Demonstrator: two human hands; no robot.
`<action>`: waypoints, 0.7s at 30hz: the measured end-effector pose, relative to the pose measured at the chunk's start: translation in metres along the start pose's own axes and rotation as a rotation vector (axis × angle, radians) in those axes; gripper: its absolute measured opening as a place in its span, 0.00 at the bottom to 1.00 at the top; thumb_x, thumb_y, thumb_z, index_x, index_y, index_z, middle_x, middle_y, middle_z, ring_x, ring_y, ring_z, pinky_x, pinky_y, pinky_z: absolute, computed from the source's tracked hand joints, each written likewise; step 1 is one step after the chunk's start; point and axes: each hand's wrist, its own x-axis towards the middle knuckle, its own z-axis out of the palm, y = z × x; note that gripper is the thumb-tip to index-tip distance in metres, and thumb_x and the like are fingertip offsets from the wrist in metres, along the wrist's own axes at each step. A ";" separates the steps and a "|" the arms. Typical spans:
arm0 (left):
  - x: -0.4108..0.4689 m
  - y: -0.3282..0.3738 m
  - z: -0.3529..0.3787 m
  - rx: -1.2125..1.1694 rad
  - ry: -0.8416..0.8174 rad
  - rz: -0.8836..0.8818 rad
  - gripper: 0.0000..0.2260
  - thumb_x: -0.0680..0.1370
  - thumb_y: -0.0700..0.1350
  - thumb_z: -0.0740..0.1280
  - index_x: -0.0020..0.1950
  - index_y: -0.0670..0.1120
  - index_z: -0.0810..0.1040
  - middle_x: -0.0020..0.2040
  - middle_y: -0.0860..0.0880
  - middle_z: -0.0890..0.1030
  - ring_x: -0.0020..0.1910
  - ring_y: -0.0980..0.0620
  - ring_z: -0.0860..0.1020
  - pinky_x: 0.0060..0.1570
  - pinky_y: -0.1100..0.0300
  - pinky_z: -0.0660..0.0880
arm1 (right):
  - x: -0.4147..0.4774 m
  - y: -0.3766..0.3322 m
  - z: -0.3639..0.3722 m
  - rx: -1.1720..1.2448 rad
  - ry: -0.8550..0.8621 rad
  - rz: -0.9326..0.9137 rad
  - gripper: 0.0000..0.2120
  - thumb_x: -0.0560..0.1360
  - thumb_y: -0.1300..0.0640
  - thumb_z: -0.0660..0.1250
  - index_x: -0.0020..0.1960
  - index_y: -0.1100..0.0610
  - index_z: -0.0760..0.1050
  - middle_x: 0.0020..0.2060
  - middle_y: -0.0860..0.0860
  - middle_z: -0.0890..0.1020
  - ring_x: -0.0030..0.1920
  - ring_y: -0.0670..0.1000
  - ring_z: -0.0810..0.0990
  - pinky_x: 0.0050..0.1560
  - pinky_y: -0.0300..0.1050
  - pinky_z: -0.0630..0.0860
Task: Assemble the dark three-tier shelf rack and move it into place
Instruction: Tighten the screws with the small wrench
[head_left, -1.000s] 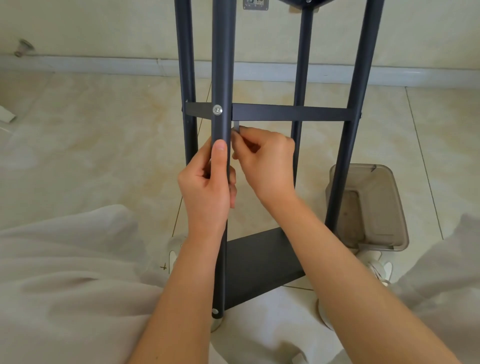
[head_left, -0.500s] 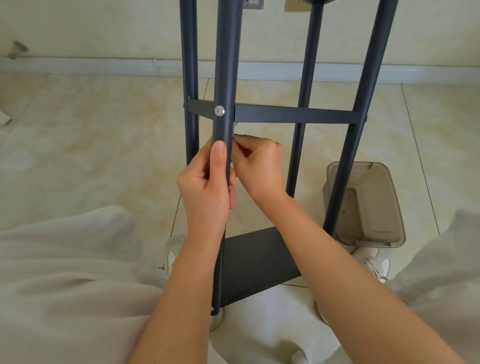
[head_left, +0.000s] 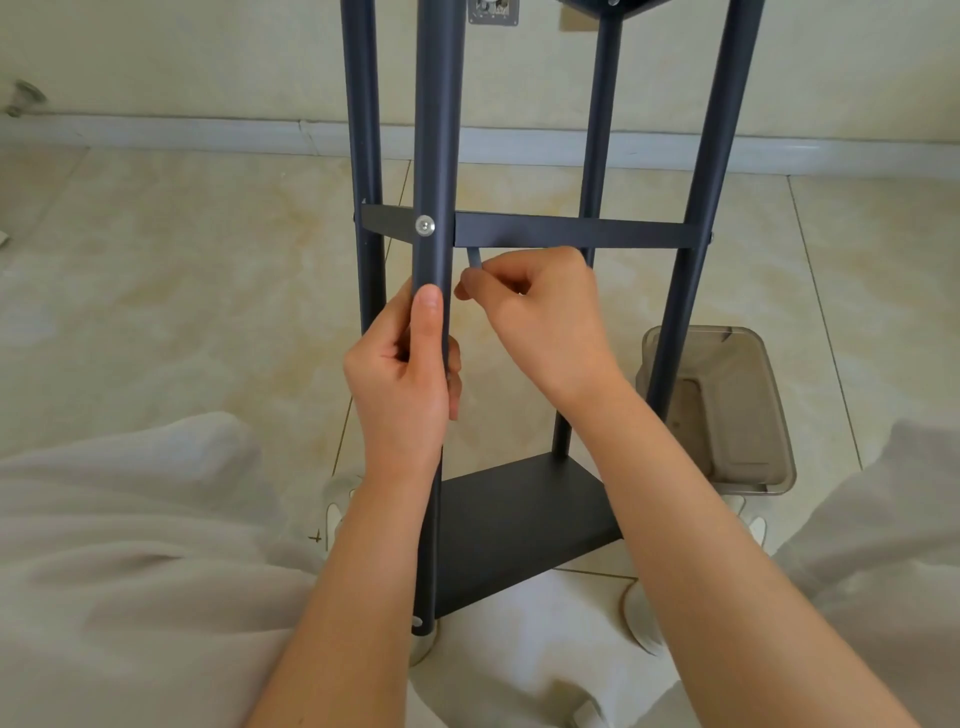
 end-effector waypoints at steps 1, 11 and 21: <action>0.000 0.000 0.000 0.001 -0.003 0.004 0.22 0.85 0.50 0.60 0.51 0.29 0.76 0.27 0.50 0.72 0.21 0.49 0.71 0.21 0.65 0.67 | 0.000 0.000 -0.001 -0.006 0.000 -0.001 0.12 0.77 0.61 0.67 0.38 0.62 0.84 0.20 0.44 0.71 0.24 0.44 0.68 0.31 0.30 0.64; 0.001 0.001 0.001 0.005 -0.005 -0.003 0.21 0.85 0.49 0.61 0.53 0.28 0.76 0.26 0.50 0.72 0.20 0.50 0.70 0.21 0.66 0.67 | 0.002 0.001 -0.002 -0.010 -0.019 -0.032 0.15 0.78 0.60 0.67 0.34 0.64 0.81 0.25 0.52 0.79 0.25 0.45 0.74 0.33 0.34 0.71; 0.002 -0.002 0.002 -0.013 0.001 -0.030 0.20 0.85 0.50 0.61 0.55 0.31 0.78 0.26 0.51 0.73 0.20 0.50 0.69 0.22 0.65 0.67 | 0.004 0.019 0.022 0.032 0.101 -0.195 0.13 0.79 0.61 0.67 0.38 0.65 0.83 0.29 0.52 0.82 0.30 0.43 0.80 0.38 0.39 0.78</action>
